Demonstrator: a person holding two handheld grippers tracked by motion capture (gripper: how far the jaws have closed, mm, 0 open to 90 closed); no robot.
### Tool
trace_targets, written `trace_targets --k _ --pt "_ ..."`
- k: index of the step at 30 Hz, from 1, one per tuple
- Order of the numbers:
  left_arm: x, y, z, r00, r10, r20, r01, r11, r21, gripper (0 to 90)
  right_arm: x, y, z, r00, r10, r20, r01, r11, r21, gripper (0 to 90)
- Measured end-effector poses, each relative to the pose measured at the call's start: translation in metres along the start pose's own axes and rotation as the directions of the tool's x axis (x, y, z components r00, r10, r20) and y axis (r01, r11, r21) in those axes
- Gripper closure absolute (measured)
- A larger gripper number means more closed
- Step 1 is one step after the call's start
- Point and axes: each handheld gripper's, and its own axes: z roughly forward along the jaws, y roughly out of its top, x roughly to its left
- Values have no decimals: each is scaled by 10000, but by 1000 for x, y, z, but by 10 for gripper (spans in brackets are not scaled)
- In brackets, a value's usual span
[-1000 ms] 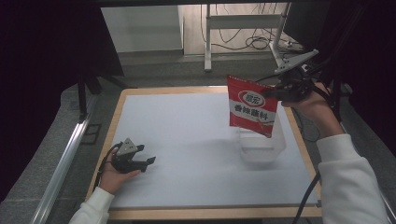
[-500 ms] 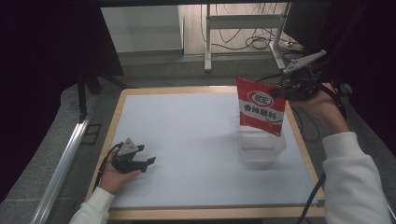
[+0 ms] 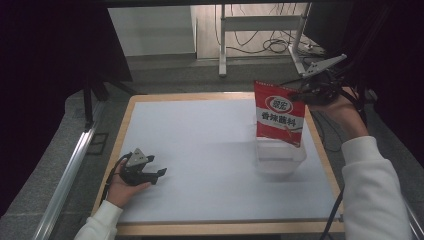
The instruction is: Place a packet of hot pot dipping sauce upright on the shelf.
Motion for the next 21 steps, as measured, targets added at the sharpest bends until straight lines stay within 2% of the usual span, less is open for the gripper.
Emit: trace_targets --k 7,16,21 --pt "0 0 0 10000 -20 -9 20 10000 -23 285 -1 -5 4 9999 -160 10 160 9999 -18 886" --pt "-1 1 0 10000 28 30 -28 10000 21 286 -1 -24 9 9998 162 -150 -165 9997 -161 885" --pt "-1 1 -1 10000 38 43 -38 10000 -6 286 0 -33 15 9996 290 -75 -290 9996 -14 883"
